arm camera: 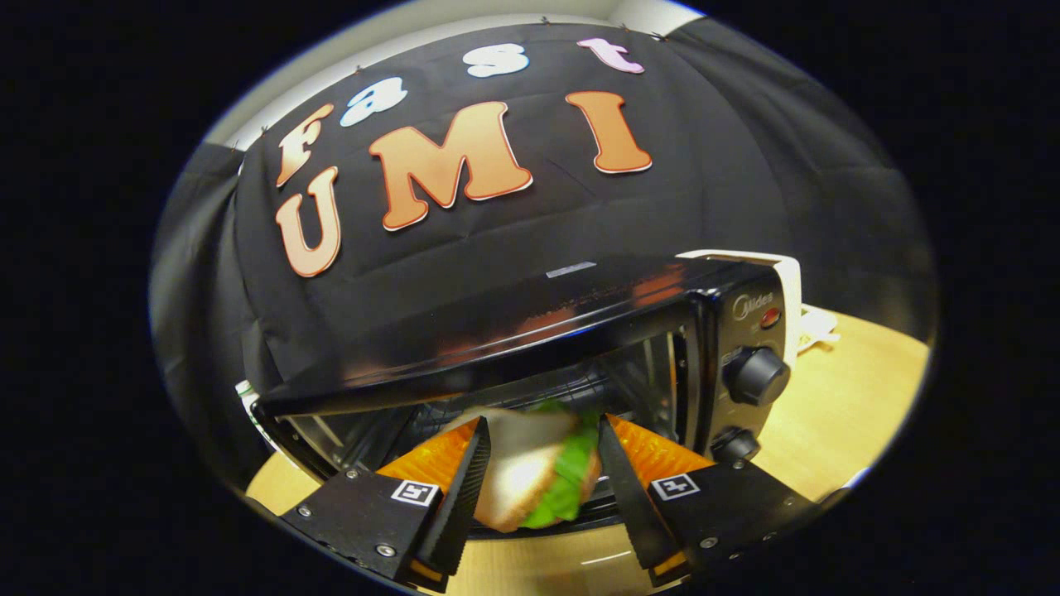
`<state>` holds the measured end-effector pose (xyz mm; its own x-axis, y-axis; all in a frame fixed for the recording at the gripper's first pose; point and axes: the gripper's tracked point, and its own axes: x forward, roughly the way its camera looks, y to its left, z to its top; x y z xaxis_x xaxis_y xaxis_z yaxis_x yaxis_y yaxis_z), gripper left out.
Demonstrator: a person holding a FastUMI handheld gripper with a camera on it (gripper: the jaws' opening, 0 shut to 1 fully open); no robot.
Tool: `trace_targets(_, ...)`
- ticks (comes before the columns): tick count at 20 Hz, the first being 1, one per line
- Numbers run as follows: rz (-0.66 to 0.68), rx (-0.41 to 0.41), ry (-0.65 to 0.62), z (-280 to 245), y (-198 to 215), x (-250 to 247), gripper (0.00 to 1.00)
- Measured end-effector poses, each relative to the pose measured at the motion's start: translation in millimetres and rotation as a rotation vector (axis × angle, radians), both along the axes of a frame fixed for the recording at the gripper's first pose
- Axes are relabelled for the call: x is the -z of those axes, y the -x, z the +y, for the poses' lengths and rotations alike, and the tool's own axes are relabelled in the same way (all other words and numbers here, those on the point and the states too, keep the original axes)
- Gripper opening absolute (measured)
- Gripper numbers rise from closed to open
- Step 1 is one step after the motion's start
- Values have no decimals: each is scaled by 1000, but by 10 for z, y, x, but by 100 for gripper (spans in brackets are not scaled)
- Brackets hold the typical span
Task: Open the toaster oven, put the food inside, and close the toaster oven door.
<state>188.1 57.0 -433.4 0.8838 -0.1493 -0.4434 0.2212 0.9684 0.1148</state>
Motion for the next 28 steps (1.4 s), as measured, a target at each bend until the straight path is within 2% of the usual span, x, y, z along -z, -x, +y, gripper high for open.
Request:
trace_targets(6,-14,-111,19,110,458,-375,85)
trace_targets(12,42,-194,25,140,1034,-449,90)
trace_targets(19,208,-262,-33,194,1754,-134,93)
trace_targets(22,306,-289,2,170,2039,99,96)
trace_targets(28,406,-324,40,191,2254,395,98)
